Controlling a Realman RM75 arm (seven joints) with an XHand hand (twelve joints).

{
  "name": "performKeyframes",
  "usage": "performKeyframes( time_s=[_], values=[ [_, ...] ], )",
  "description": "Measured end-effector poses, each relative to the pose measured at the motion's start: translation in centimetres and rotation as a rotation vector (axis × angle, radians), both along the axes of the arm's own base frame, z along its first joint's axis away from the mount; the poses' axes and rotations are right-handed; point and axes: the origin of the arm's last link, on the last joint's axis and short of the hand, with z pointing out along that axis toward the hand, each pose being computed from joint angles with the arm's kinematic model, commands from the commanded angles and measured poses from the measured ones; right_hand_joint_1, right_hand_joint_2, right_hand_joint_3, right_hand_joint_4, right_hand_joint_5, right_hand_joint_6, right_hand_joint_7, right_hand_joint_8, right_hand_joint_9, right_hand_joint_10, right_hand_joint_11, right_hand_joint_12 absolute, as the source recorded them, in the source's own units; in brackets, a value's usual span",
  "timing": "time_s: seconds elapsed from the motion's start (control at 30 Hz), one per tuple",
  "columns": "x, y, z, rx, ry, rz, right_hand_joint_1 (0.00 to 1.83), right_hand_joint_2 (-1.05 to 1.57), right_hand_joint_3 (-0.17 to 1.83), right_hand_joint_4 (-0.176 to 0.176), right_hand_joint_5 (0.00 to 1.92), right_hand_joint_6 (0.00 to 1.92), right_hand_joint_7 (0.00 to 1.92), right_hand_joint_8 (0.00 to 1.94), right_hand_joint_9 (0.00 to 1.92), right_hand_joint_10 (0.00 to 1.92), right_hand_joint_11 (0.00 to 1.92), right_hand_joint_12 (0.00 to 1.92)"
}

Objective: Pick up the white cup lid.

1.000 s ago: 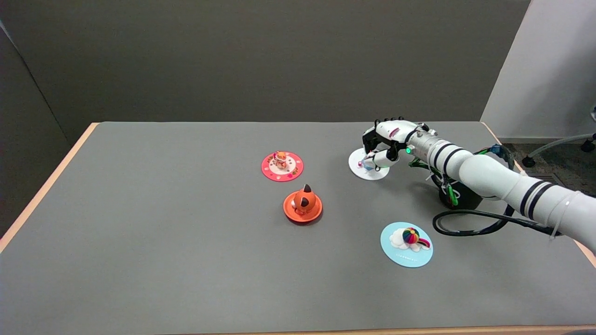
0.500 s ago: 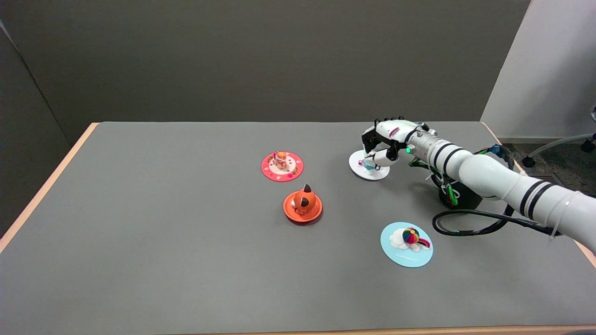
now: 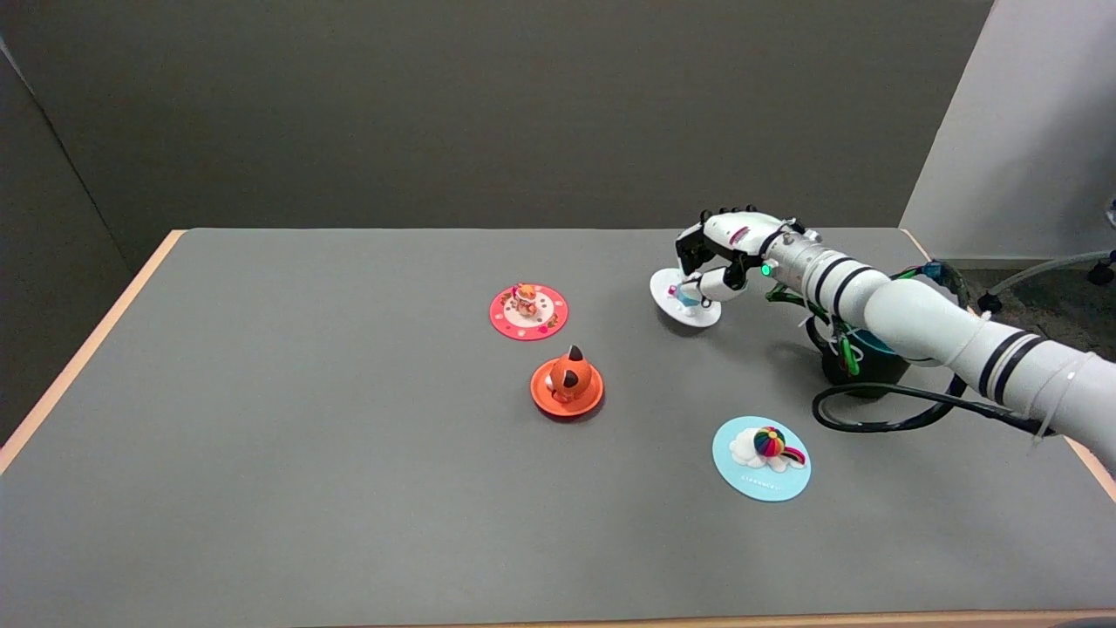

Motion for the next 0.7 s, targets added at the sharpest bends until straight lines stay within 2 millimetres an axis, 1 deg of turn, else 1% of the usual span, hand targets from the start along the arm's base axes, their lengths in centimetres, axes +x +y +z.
performKeyframes(
  time_s=[0.13,0.7],
  values=[
    [0.5,0.0,0.1,0.005,0.002,0.007,0.89,1.14,0.29,0.125,0.68,1.48,0.66,0.68,0.64,0.38,0.40,0.23],
    [2.7,0.0,0.5,0.022,0.023,0.045,0.90,1.13,0.30,0.118,0.69,1.46,0.65,0.76,0.63,0.43,0.41,0.23]
  ],
)
